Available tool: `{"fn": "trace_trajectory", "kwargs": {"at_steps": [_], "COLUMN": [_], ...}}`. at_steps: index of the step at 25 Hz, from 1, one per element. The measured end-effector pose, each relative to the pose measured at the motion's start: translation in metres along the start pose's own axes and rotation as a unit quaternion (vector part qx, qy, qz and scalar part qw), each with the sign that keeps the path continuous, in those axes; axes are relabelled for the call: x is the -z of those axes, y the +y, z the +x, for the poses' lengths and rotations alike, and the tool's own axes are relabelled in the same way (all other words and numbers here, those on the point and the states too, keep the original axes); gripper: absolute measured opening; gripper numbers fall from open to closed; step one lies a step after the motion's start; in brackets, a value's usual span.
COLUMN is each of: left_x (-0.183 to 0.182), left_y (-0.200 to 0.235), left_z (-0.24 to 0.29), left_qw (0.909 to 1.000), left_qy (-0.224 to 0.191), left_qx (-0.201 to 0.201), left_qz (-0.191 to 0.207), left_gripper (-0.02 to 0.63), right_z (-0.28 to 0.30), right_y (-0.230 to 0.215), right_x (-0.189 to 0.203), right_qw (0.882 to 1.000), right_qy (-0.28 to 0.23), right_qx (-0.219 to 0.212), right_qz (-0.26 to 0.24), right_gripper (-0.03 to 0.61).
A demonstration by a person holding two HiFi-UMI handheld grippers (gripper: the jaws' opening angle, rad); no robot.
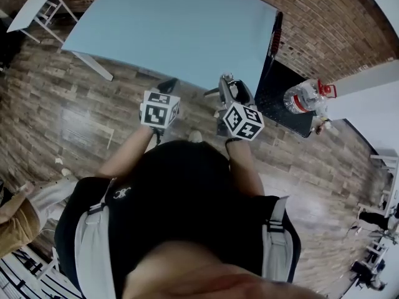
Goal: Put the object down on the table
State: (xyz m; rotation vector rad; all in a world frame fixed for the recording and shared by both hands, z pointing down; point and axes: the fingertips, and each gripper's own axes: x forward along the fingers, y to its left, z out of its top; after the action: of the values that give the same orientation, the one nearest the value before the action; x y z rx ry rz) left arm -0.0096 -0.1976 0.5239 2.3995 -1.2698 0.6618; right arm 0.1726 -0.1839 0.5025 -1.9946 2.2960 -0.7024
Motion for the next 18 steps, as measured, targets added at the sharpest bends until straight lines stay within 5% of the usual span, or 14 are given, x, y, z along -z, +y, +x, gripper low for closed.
{"fn": "trace_trajectory", "kwargs": {"at_steps": [18], "left_x": [-0.037], "left_y": [-0.009], "left_z": [0.09], "left_qw": [0.9983], "left_qy": [0.035], "left_qx": [-0.034], "left_qz": [-0.031], "left_gripper": [0.001], "right_z": [0.091], "right_y": [-0.088], "right_x": [-0.009], "right_qw": [0.997], "right_qy": [0.068], "right_qx": [-0.015], "right_qz": [-0.019], "right_gripper": [0.285]}}
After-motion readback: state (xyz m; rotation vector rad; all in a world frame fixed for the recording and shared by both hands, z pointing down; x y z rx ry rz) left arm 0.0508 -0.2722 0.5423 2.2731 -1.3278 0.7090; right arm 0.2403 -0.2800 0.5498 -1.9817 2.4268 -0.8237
